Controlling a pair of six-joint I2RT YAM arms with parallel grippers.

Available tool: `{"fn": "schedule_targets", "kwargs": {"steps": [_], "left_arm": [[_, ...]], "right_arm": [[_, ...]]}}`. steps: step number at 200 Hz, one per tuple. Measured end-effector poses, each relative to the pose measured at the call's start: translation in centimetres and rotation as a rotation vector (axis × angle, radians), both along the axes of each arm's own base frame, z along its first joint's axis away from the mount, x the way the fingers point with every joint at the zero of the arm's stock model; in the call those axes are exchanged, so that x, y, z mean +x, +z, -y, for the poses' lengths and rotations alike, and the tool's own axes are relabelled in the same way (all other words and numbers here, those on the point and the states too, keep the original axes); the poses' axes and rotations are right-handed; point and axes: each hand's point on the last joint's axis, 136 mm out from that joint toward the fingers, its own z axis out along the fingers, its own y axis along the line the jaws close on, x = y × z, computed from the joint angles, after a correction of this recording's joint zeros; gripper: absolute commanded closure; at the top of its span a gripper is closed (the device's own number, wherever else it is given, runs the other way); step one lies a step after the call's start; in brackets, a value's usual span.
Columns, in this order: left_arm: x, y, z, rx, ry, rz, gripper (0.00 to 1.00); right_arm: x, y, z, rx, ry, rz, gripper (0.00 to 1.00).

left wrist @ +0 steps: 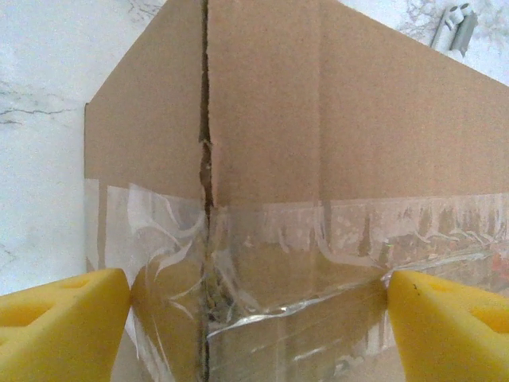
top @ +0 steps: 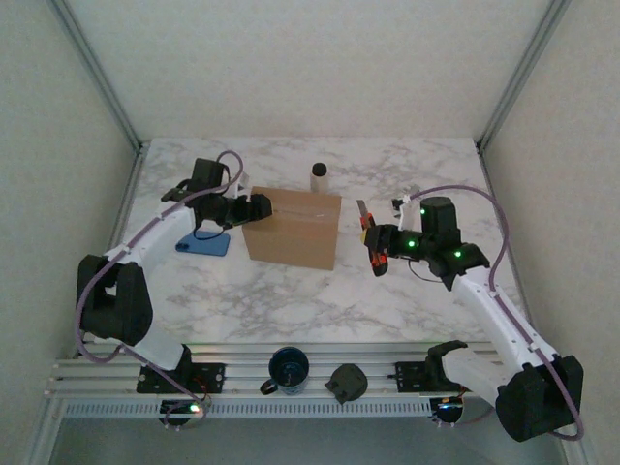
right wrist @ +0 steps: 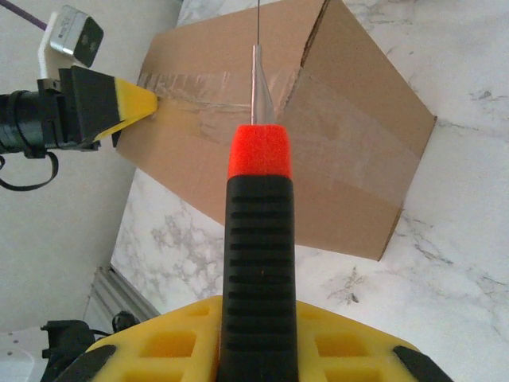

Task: Unpack the express box

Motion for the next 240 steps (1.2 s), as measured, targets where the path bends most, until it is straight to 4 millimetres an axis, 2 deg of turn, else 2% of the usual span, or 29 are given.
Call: {"fn": "schedule_targets", "kwargs": {"steps": [57, 133, 240], "left_arm": [[0.1, 0.0, 0.1, -0.024, -0.009, 0.02, 0.18], [-0.1, 0.0, 0.1, -0.045, -0.013, 0.029, 0.18], [0.0, 0.0, -0.1, -0.052, -0.012, 0.031, 0.18]], "right_arm": [[0.7, -2.6, -0.9, 0.008, 0.028, -0.105, 1.0], [1.0, -3.5, -2.4, 0.055, 0.121, -0.12, 1.0], [1.6, -4.0, -2.5, 0.069, 0.103, -0.129, 1.0]]}}
